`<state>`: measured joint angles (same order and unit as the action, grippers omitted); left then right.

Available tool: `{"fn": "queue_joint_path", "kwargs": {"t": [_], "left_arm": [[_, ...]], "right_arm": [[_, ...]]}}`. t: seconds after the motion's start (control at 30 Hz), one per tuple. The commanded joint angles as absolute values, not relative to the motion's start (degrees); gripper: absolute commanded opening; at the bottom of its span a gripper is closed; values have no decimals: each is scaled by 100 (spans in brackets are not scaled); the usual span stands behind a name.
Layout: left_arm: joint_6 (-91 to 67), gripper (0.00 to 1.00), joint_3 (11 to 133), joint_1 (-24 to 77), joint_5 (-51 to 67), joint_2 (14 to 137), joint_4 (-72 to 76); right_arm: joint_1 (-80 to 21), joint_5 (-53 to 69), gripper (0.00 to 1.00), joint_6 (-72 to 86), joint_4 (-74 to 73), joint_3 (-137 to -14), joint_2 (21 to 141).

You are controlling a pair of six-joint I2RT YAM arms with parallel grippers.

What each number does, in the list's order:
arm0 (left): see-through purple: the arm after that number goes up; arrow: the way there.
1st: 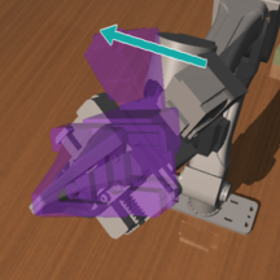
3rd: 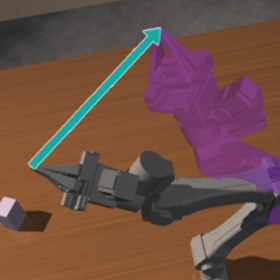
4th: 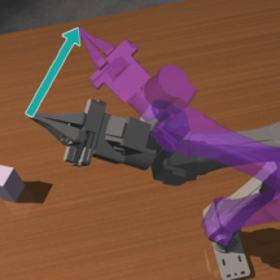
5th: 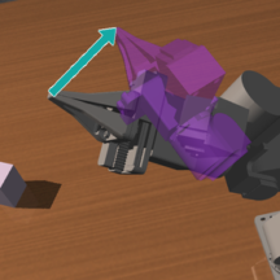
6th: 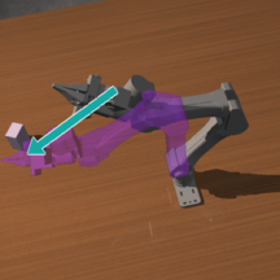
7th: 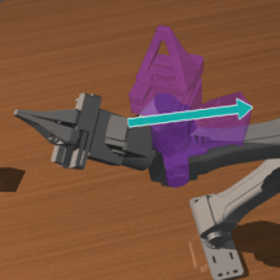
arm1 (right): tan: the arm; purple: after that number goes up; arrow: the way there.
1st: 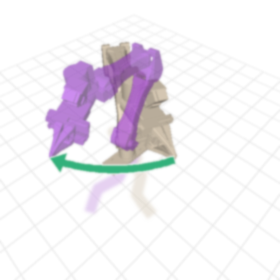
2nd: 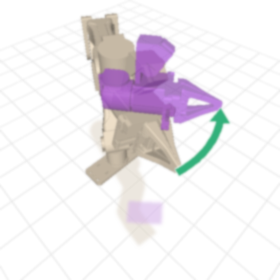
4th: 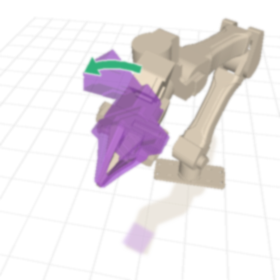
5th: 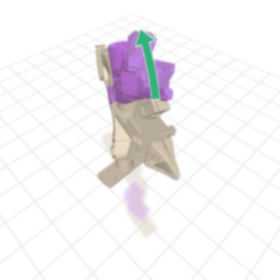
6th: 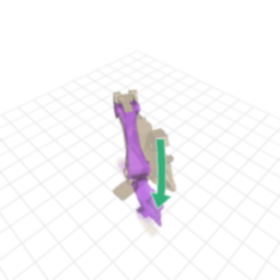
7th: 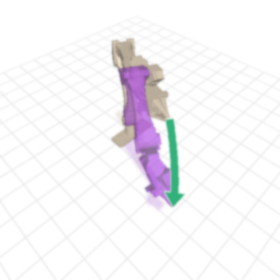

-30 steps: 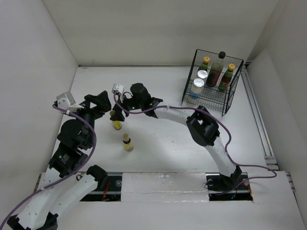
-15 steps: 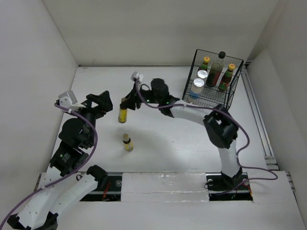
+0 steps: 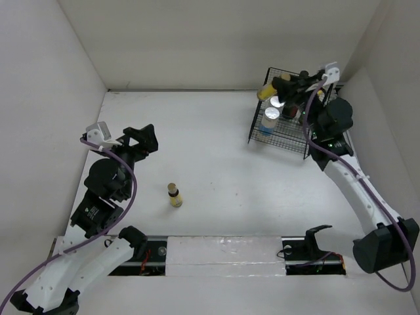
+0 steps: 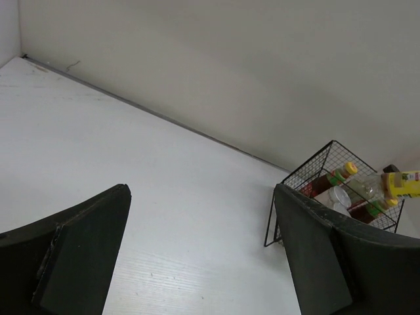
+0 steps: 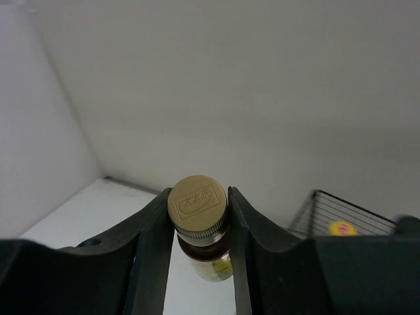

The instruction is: Organize the condiment bottles

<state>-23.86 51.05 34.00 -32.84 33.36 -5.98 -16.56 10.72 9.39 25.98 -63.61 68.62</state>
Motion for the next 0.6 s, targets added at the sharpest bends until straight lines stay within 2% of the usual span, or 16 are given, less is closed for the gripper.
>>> {"fn": "queue_joint_path", "kwargs": {"t": [0.0, 0.3, 0.57], "left_arm": [[-2347, 87, 5150, 3375, -3208, 3393, -422], [-2399, 87, 5150, 3375, -3103, 3507, -422], [-2399, 87, 5150, 3375, -3103, 3560, -422]], "right_arm": [[-1179, -149, 22, 668, 2005, -6284, 6733], [-54, -124, 19, 668, 1793, -6670, 7549], [281, -9, 19, 721, 1942, -6724, 7945]]}}
